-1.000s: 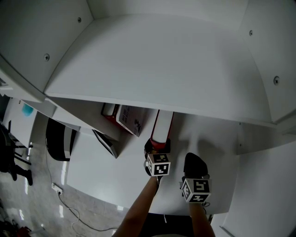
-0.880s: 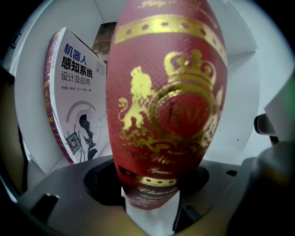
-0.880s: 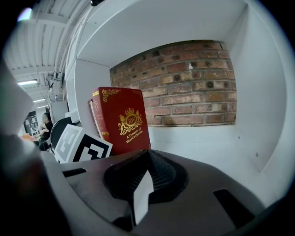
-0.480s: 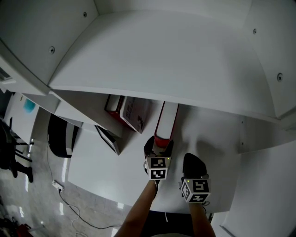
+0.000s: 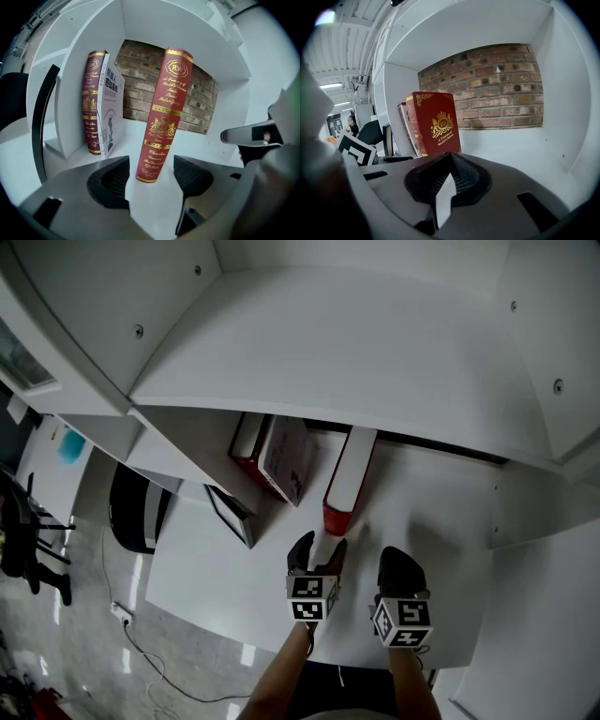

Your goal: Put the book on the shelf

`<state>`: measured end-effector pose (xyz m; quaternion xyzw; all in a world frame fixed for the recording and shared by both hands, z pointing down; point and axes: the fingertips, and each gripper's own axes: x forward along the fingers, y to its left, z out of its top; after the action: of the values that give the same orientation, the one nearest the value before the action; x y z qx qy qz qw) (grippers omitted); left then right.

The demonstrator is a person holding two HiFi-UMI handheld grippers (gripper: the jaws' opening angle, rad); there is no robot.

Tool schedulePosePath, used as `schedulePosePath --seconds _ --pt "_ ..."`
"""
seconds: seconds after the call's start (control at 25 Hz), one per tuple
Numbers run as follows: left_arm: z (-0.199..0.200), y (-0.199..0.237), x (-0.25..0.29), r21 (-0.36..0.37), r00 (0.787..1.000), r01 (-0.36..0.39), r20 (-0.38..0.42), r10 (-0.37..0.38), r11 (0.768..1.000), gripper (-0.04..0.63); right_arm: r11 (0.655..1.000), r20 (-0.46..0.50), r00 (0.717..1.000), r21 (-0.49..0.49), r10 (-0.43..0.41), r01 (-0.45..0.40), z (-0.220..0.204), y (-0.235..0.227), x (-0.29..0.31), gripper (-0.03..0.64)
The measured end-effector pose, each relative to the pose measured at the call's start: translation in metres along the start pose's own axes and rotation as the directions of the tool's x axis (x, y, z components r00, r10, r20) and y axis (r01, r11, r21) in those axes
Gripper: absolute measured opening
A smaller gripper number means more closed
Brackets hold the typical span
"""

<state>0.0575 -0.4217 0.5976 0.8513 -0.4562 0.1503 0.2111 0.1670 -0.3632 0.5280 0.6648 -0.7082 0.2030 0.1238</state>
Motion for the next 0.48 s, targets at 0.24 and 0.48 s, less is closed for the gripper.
schedulePosePath --seconds 0.24,0.48 --pt "-0.0019 0.0002 -0.0047 0.039 1.0 0.023 -0.009 -0.023 0.999 0.015 1.0 0.009 1.0 -0.001 0.001 -0.001 0.0011 0.0067 -0.0033 0.017" --pt "0.0041 -0.0014 0.0013 0.047 0.999 0.037 -0.013 -0.036 0.998 0.015 1.0 0.012 1.0 0.004 -0.011 0.011 0.0018 0.007 -0.0055 0.017"
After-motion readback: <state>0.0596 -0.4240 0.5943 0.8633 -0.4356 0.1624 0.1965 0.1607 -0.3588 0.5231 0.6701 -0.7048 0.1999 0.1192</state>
